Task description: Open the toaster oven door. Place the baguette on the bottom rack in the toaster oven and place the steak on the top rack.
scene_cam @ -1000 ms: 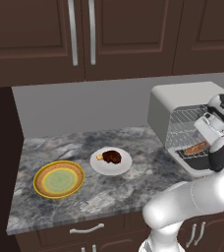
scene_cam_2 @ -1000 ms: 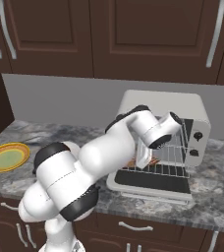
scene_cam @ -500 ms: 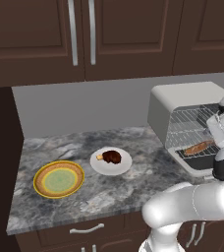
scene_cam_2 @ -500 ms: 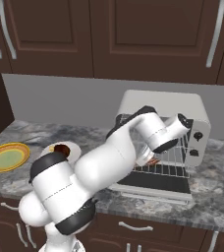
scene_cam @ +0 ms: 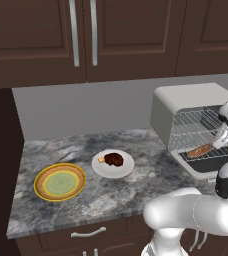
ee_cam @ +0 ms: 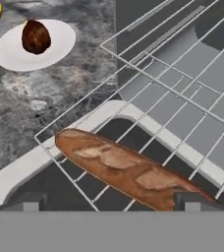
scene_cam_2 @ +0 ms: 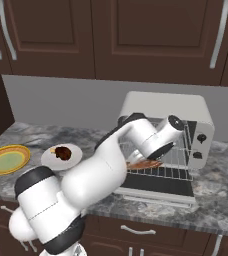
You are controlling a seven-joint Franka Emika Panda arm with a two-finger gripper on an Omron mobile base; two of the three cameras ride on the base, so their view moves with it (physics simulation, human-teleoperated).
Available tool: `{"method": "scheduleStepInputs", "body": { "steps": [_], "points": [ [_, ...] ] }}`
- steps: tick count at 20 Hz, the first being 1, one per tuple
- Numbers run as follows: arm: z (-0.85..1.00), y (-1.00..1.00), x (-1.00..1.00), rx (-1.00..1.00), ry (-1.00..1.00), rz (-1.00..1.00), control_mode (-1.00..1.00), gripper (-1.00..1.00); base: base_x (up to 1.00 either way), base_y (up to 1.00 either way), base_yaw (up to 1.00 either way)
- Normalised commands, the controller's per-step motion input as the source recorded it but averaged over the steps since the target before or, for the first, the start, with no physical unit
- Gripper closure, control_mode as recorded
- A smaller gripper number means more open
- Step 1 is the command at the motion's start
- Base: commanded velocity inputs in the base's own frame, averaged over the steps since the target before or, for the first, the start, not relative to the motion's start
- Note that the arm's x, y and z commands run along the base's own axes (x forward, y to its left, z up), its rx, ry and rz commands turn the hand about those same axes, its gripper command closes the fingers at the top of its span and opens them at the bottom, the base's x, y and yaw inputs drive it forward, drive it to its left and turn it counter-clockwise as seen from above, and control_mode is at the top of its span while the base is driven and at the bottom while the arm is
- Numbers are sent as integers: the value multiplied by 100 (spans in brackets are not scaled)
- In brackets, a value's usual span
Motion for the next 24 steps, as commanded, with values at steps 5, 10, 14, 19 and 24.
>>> {"method": "scheduleStepInputs", "body": {
  "steps": [5,10,14,19,24],
  "points": [
    [0,0,-9,0,19,-41,-100,-100,0,0,0],
    [-10,3,0,7,12,-34,-100,-100,0,0,0],
    [-17,1,0,2,6,-29,-100,-100,0,0,0],
    [-18,0,0,0,21,-28,-100,-100,0,0,0],
    [-23,-13,0,0,26,-18,-100,-100,0,0,0]
  ]
}}
